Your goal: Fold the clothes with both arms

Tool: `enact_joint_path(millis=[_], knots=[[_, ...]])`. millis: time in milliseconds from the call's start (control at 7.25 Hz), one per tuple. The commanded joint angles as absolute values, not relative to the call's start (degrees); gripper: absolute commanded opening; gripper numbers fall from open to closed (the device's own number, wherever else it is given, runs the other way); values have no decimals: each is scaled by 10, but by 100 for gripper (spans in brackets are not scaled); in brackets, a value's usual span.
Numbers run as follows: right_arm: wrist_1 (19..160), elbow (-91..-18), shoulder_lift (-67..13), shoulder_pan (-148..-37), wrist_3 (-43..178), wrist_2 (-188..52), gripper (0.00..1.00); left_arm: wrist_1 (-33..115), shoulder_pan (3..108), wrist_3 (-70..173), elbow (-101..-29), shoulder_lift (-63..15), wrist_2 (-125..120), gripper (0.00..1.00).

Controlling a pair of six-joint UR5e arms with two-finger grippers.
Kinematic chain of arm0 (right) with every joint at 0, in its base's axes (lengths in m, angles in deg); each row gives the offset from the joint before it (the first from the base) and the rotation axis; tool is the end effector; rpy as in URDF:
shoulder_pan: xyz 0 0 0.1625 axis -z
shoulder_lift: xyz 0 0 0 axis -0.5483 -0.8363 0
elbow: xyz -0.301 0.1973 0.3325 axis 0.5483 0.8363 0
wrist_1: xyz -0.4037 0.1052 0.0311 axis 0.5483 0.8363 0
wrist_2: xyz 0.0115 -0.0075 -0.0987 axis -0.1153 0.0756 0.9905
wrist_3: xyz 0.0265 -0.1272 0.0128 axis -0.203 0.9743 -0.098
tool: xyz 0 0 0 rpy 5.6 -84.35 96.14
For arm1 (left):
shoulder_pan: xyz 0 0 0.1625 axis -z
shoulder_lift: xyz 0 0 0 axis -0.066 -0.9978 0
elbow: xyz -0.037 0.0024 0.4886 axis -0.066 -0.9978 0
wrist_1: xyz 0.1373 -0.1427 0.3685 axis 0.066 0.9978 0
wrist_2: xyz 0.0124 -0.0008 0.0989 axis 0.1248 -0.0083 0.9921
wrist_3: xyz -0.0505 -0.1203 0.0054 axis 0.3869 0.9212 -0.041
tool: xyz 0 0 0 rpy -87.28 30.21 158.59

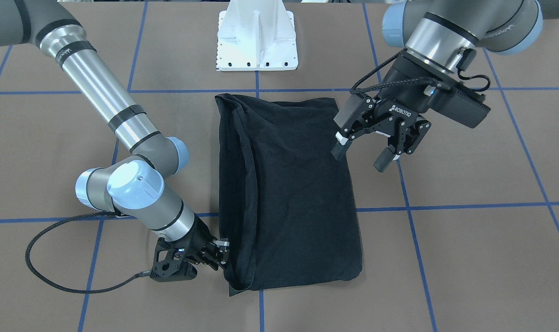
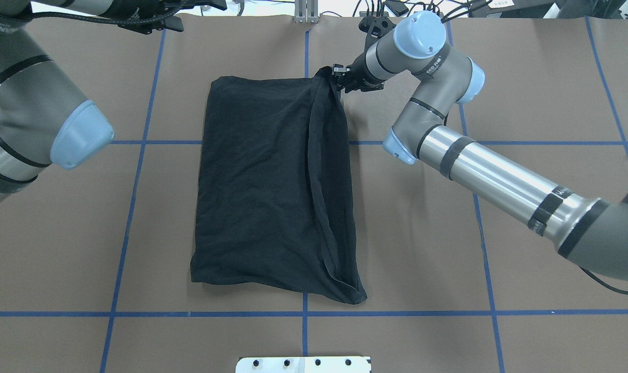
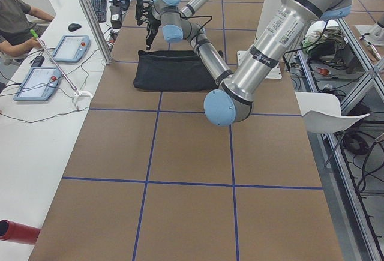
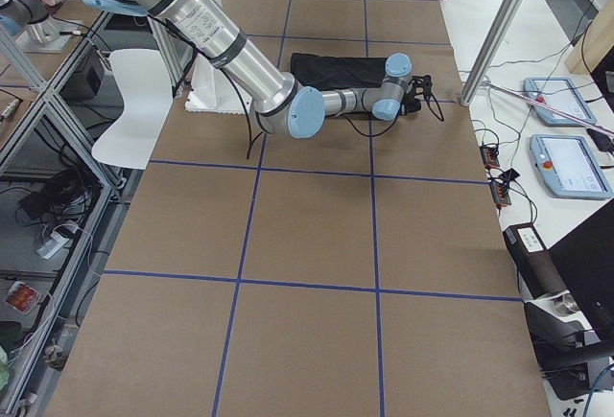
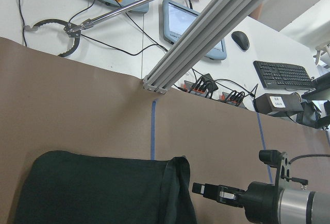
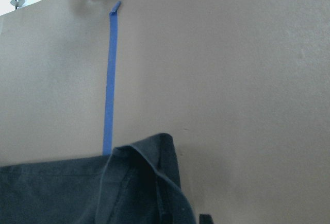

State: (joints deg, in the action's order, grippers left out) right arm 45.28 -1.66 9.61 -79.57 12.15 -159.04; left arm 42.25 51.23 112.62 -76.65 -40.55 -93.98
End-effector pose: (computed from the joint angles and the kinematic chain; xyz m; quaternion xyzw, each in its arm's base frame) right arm -0.6013 -0.7467 0.3466 0.1293 -0.5311 0.0954 0.8320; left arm 0.3285 -0.6126 0.1899 0.2167 0.5889 -0.1502 0.7640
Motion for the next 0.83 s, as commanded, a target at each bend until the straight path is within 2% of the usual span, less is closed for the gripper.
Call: enact_joint_path(millis=[0,138,414,689], knots=[[453,16,121,-795,125,-1586,41,422,515,1126,-767,-406,-941,100],[453,19,121,-795,125,-1586,45,422,516,1126,-767,-406,-946,100],[453,28,121,-796,140,-1586,44,422,518,1126,-767,-406,-948,100],[452,53,121,-795,156,-1578,34,422,518,1126,-767,-406,-949,100]])
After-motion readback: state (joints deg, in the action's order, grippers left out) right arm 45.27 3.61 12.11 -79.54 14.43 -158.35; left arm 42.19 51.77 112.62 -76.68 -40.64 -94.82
